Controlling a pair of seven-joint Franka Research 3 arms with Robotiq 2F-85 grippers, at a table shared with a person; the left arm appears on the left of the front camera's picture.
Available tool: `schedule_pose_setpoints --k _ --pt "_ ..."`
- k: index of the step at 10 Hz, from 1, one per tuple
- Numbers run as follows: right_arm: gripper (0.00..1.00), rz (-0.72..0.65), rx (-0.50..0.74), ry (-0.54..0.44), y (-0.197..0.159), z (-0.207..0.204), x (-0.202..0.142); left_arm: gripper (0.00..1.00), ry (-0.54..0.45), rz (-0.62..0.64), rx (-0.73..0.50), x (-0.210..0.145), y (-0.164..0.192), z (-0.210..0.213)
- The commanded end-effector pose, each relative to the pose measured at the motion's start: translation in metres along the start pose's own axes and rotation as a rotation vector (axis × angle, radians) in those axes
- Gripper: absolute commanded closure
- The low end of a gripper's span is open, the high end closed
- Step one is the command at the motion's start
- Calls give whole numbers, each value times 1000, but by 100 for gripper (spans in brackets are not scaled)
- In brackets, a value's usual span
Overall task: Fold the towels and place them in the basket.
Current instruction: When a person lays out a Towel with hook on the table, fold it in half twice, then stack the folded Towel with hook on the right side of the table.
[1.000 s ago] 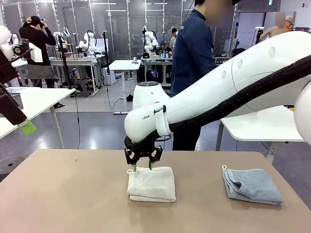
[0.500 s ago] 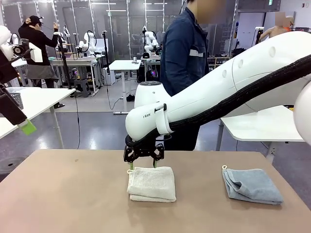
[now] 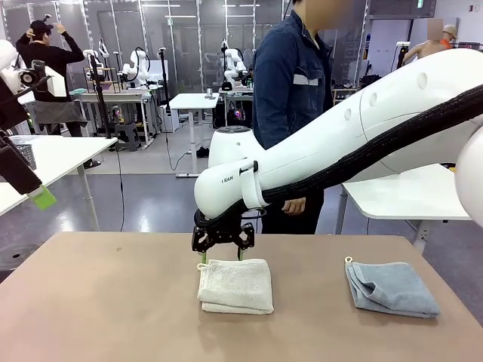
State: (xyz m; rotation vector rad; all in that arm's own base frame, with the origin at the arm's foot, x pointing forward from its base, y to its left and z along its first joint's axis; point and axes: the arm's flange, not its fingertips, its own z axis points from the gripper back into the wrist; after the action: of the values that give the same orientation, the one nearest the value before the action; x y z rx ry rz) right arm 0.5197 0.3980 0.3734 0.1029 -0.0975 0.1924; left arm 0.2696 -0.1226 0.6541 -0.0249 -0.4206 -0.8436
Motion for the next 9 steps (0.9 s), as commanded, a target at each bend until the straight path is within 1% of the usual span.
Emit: schedule_pose_setpoints --k 1,9 --pt "0 1 0 0 0 0 0 0 -15 -2 11 -1 0 -2" --pt "0 0 0 0 0 0 0 0 -15 -2 11 -1 0 -2"
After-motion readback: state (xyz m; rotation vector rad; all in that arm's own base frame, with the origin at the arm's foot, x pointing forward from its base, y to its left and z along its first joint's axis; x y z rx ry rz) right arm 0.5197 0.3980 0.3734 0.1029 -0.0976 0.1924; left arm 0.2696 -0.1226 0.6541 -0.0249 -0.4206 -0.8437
